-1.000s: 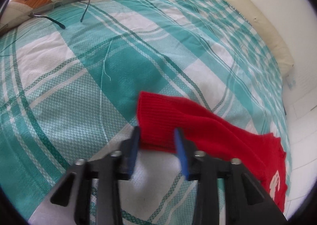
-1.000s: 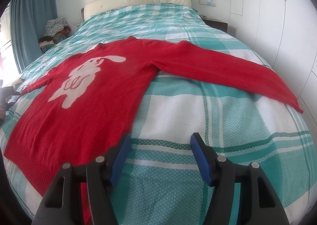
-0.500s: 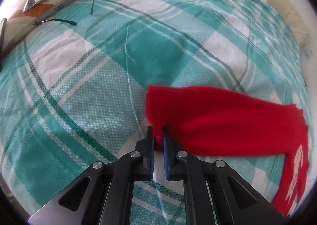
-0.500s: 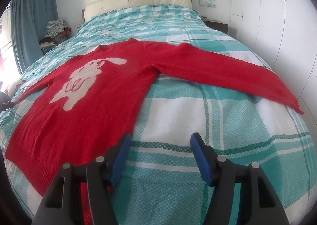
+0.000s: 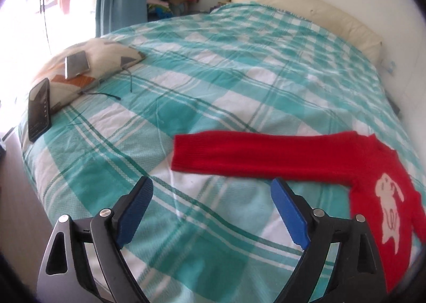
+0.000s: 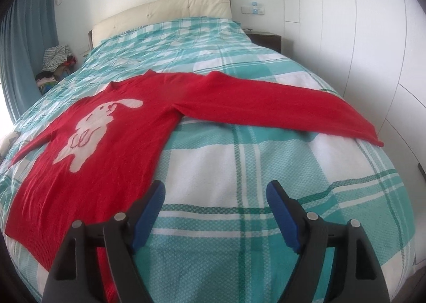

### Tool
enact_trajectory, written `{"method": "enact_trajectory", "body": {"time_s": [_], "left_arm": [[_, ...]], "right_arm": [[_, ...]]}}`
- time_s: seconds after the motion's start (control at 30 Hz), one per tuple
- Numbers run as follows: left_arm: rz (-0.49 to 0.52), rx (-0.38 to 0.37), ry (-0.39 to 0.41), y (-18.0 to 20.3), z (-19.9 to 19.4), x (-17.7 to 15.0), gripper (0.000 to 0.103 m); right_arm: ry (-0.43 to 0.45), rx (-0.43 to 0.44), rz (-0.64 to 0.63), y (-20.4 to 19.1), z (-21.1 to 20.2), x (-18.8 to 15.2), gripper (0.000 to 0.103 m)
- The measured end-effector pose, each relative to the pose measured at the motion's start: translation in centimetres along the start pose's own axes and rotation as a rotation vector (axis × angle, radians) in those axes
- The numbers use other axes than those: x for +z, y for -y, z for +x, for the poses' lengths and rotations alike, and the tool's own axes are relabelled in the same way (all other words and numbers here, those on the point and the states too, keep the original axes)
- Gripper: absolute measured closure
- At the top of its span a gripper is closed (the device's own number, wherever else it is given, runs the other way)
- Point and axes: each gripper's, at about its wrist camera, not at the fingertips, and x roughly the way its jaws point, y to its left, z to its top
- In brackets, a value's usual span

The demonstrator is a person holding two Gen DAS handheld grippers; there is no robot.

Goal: Fold small clothes

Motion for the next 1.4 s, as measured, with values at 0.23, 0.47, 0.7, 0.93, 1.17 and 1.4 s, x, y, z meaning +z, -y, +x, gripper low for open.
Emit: {"method": "enact_trajectory", "body": {"time_s": [0.23,0.47,0.7,0.93,1.17,1.4], "left_arm": [[0.047,-0.155,0.016,7.6,-4.5,-2.5,0.006],[0.103,-0.160,0.053,12.9,-3.8,-3.1,0.006],[0.178,-0.087,0.092,14.7,-0.3,-3.6,0.006],[0.291,0.014,0.051,14.8,2.9,-6.6,0.005],[0.357,-0.010,0.088,16.2,1.4,-7.3,0.004],[0.354,0.024,0.070,16.3,2.1,-7.4,0.004]], "right_arm": [[0.029,-0.149,-0.032,0.2,-1.1,0.3,0.020],[0.049,-0.254,-0.026,1.0,-2.1,0.5,0.016],[0.009,-0.315,-0.012,1.1,-0.5,0.6,0.015],[-0.012,-0.345,-0.080,0.0,0.7,0.4,0.015],[-0.012,-0.360,-0.130,-1.1,1.0,0.3,0.015],[-0.014,-0.356,-0.148,-1.6,1.3,0.4,0.015]]}}
